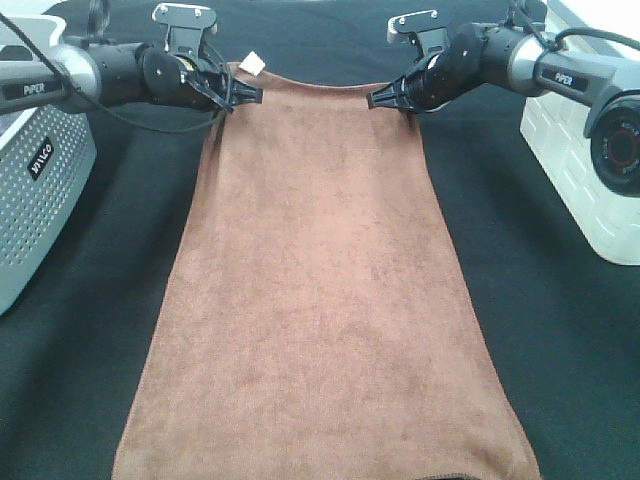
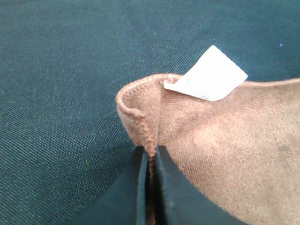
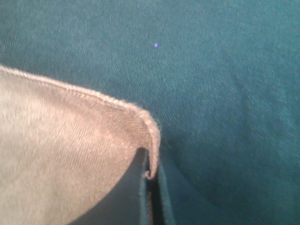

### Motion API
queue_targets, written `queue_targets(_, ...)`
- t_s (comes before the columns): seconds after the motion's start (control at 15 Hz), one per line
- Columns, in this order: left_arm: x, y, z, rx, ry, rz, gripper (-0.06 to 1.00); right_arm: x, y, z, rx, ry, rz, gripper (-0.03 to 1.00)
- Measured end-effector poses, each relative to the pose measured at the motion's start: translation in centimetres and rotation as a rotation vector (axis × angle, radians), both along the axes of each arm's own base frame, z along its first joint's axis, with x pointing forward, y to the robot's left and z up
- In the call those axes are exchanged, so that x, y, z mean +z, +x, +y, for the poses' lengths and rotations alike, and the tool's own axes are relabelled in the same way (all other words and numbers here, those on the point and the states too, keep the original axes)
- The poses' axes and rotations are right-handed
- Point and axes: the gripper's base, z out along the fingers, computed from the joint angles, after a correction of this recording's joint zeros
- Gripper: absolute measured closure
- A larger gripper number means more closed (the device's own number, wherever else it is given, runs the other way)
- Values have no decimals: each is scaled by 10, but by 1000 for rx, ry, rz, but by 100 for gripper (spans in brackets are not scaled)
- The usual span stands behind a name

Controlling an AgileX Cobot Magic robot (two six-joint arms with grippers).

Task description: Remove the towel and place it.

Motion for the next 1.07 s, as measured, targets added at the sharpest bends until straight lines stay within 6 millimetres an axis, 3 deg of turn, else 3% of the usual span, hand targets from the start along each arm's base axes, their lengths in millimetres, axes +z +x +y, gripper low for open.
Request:
queue_targets(0.47,-23,2,1,9,1,-14,93,-7,4,-5,-18,16,-9,96)
queue_targets(0.73,-22,3,1,13,-4,-39,79,-7,4,-5,-23,34,-9,85)
queue_targets(0.87,-22,3,1,13,-4,-39,68,-7,4,-4,-25,40,-14,64)
queue_targets(1.07,-22,3,1,11,0,-40,35,-7,6,-10,-36,43,-15,26)
